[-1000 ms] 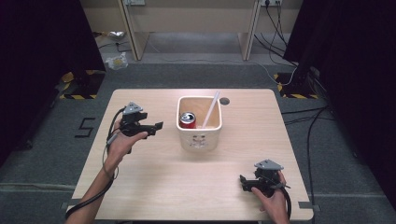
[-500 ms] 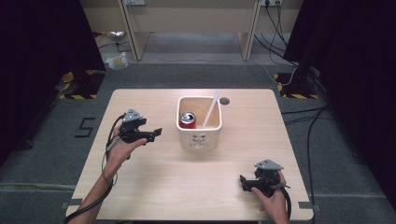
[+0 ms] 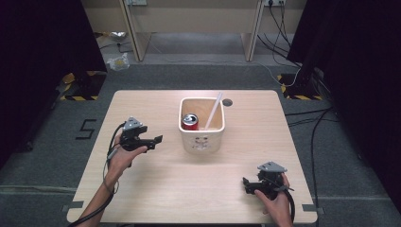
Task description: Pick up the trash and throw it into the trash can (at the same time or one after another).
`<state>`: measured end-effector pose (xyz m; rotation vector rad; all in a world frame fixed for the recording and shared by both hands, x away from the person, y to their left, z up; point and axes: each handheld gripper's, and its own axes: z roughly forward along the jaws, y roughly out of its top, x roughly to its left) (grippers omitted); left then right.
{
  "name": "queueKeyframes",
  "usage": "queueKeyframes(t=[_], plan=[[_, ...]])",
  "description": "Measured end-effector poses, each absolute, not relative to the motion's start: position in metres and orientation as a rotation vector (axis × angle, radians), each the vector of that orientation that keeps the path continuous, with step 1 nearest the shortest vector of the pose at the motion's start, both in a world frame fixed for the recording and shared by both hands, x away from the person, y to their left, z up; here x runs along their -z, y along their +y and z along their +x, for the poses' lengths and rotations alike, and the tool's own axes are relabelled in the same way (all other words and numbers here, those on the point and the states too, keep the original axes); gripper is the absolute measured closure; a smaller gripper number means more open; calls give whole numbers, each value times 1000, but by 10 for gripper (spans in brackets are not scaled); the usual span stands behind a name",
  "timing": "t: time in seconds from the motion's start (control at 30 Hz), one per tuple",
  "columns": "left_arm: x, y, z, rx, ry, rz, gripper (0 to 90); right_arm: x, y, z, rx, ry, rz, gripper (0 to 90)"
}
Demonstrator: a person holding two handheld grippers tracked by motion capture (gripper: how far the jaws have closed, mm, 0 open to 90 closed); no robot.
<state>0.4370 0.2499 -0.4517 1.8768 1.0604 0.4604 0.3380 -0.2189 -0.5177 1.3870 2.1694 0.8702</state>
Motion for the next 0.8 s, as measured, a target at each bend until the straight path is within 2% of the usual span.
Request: queueKeyframes(t=[0.8], plan=[[490,250,428,-460,1060,1943,171,518,-219,338,-870,2169,1387,7]])
